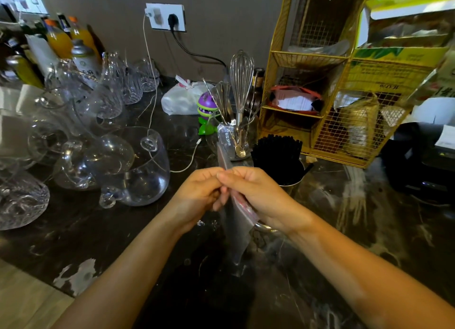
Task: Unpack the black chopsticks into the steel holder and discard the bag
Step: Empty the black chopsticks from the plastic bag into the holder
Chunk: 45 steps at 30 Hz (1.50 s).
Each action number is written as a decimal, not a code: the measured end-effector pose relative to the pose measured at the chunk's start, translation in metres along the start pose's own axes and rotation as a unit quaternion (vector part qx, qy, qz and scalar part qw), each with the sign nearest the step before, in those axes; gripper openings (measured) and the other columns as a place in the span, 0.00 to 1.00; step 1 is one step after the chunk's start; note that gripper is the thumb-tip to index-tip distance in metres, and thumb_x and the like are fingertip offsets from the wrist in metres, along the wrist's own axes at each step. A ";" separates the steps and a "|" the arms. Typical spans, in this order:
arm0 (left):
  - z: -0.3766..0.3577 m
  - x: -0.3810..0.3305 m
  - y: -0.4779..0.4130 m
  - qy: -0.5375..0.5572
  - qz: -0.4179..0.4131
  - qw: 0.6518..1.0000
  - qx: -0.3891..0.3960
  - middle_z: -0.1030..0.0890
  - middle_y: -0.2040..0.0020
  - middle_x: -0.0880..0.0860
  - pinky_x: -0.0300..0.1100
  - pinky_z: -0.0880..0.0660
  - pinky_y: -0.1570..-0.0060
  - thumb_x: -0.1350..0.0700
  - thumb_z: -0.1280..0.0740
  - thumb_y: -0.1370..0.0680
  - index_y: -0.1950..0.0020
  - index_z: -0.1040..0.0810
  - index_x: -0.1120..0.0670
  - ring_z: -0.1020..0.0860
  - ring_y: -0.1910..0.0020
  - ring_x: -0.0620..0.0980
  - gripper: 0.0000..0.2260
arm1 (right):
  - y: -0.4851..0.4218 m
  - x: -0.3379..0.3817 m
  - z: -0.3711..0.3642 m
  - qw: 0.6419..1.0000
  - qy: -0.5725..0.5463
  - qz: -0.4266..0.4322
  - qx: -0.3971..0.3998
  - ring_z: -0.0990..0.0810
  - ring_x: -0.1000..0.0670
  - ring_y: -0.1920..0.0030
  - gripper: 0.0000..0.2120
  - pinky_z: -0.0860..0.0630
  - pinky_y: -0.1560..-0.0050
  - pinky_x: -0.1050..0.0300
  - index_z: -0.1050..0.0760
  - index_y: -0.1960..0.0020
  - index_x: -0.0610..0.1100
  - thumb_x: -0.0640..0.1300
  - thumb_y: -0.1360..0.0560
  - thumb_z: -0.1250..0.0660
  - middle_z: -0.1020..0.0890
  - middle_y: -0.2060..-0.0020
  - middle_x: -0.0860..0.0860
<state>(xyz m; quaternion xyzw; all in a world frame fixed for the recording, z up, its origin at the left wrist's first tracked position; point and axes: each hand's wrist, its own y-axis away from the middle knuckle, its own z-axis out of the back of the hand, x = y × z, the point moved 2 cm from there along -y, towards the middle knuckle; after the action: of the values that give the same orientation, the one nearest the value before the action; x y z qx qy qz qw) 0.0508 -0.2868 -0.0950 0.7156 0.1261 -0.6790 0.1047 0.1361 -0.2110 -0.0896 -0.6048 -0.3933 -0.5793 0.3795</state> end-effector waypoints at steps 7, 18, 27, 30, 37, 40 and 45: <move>-0.004 -0.003 0.003 0.023 -0.027 0.999 -0.035 0.30 0.79 0.46 0.31 0.34 0.74 0.57 0.42 0.26 0.74 0.29 0.50 0.33 0.76 0.41 0.16 | 0.000 0.003 -0.004 0.996 -0.087 0.014 -0.011 0.22 0.53 0.74 0.11 0.23 0.67 0.64 0.28 0.62 0.33 0.41 0.25 0.39 0.26 0.75 0.43; 0.002 0.005 0.006 0.016 -0.011 0.998 -0.057 0.28 0.78 0.48 0.40 0.33 0.64 0.58 0.42 0.25 0.76 0.27 0.51 0.32 0.75 0.43 0.19 | 0.000 -0.002 -0.007 0.983 -0.158 -0.003 -0.097 0.26 0.51 0.78 0.15 0.26 0.72 0.61 0.32 0.71 0.41 0.38 0.25 0.40 0.26 0.82 0.49; 0.030 -0.010 0.006 -0.112 -0.075 0.978 -0.162 0.33 0.86 0.49 0.30 0.38 0.77 0.64 0.38 0.37 0.85 0.32 0.54 0.37 0.82 0.41 0.16 | 0.011 0.013 0.014 0.981 0.079 0.024 -0.176 0.39 0.58 0.85 0.19 0.38 0.80 0.71 0.37 0.76 0.41 0.33 0.29 0.38 0.36 0.85 0.51; 0.038 -0.016 0.006 -0.118 -0.065 0.977 -0.166 0.35 0.87 0.48 0.32 0.38 0.77 0.62 0.40 0.40 0.85 0.33 0.54 0.38 0.82 0.42 0.13 | 0.013 0.020 0.020 0.977 0.120 0.025 -0.175 0.40 0.58 0.84 0.14 0.39 0.79 0.66 0.35 0.74 0.37 0.31 0.30 0.38 0.37 0.83 0.48; 0.064 -0.024 0.002 -0.091 -0.034 0.984 -0.150 0.36 0.88 0.49 0.30 0.42 0.82 0.73 0.44 0.32 0.85 0.33 0.55 0.39 0.85 0.41 0.23 | 0.007 0.032 0.042 0.963 0.234 0.000 -0.136 0.39 0.58 0.85 0.23 0.39 0.79 0.68 0.40 0.80 0.44 0.32 0.33 0.35 0.37 0.88 0.55; 0.065 -0.028 0.000 -0.112 -0.018 0.984 -0.137 0.35 0.87 0.49 0.29 0.41 0.83 0.74 0.44 0.32 0.84 0.33 0.55 0.38 0.86 0.41 0.23 | 0.004 0.036 0.046 0.951 0.296 -0.023 -0.090 0.39 0.57 0.85 0.23 0.40 0.79 0.69 0.41 0.80 0.44 0.33 0.32 0.34 0.39 0.90 0.55; 0.061 -0.036 -0.008 -0.119 -0.017 0.980 -0.161 0.36 0.87 0.47 0.30 0.41 0.82 0.74 0.44 0.33 0.81 0.36 0.59 0.39 0.85 0.41 0.18 | 0.000 0.043 0.047 0.932 0.359 -0.042 -0.041 0.39 0.57 0.84 0.22 0.40 0.77 0.67 0.41 0.78 0.44 0.34 0.31 0.35 0.38 0.82 0.51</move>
<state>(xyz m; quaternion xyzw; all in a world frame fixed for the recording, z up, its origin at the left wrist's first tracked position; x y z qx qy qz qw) -0.0105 -0.3006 -0.0622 0.6011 0.2323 -0.7320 0.2212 0.1561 -0.1670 -0.0484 -0.3545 -0.2323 -0.7885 0.4457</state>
